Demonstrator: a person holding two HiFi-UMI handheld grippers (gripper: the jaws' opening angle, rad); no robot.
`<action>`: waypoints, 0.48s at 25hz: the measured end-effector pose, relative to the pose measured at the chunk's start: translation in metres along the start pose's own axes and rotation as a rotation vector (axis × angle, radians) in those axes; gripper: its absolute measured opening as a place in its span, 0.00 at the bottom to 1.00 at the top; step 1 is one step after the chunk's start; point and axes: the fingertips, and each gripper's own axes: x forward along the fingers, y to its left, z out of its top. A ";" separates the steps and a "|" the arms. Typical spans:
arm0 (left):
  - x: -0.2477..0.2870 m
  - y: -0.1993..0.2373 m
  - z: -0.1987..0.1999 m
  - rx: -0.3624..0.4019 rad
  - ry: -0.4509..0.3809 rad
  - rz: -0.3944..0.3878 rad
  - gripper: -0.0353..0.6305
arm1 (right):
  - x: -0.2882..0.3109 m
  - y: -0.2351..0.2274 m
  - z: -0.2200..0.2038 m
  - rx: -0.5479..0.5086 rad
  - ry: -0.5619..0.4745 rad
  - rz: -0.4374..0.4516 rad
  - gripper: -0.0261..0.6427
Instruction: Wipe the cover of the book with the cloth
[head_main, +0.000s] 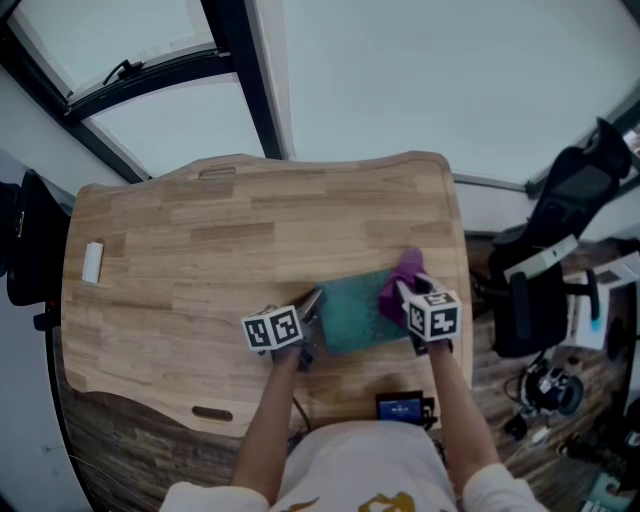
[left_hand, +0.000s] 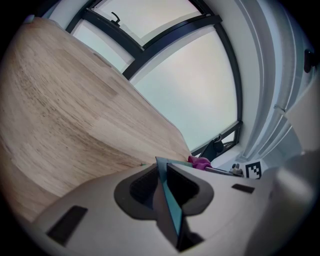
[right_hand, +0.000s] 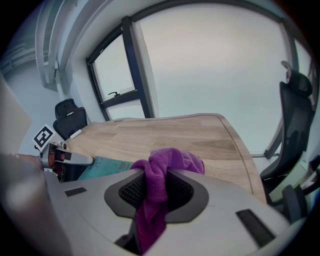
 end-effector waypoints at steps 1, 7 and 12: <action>0.000 0.000 0.000 0.000 0.000 0.000 0.14 | 0.001 -0.001 0.001 0.001 -0.001 -0.001 0.15; 0.000 0.000 0.000 -0.002 -0.001 -0.001 0.14 | 0.003 -0.001 0.003 0.003 -0.005 -0.015 0.15; 0.000 -0.001 0.000 0.000 -0.002 -0.001 0.14 | 0.003 0.000 0.003 -0.007 -0.021 -0.018 0.15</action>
